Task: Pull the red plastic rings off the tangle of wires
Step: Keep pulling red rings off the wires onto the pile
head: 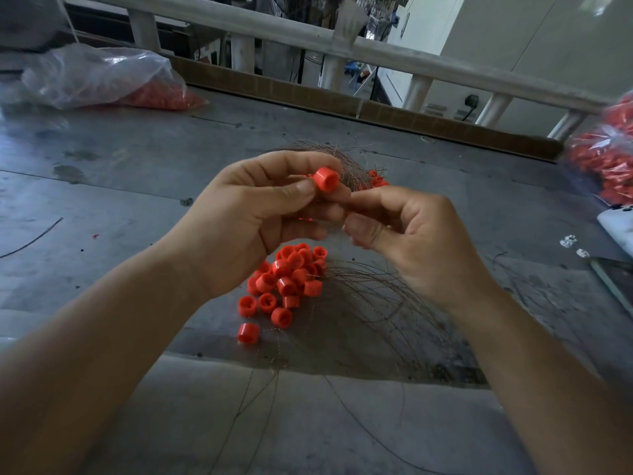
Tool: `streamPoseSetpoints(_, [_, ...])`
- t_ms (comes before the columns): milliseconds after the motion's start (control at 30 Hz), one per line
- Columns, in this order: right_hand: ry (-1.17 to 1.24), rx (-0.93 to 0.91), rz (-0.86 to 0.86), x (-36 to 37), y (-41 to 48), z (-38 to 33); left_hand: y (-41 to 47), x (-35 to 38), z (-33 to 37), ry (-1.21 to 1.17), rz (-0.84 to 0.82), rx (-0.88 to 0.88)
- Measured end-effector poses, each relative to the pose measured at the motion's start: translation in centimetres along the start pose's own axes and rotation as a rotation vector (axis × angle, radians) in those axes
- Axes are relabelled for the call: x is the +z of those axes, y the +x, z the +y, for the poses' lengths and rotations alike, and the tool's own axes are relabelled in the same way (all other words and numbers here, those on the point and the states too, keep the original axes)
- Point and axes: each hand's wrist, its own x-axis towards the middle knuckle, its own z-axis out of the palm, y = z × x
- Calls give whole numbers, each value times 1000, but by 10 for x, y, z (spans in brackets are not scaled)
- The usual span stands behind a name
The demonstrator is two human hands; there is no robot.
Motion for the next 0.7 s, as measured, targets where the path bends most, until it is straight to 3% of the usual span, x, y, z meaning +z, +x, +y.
streamPoseSetpoints(167, [-144,-101,109,0,0,-2,-1,3,1,-2,-56,-15])
streamPoseSetpoints(367, [-180,-166,43,5,-2,1,-2,4,4,-23,-89,-20])
streamPoseSetpoints(567, [-329,-240,200,-5,0,-3,0,0,7,-1,-4,26])
streamPoseSetpoints(700, [-430,-212,212,-6,-1,-2,-1,4,6,107,64,65])
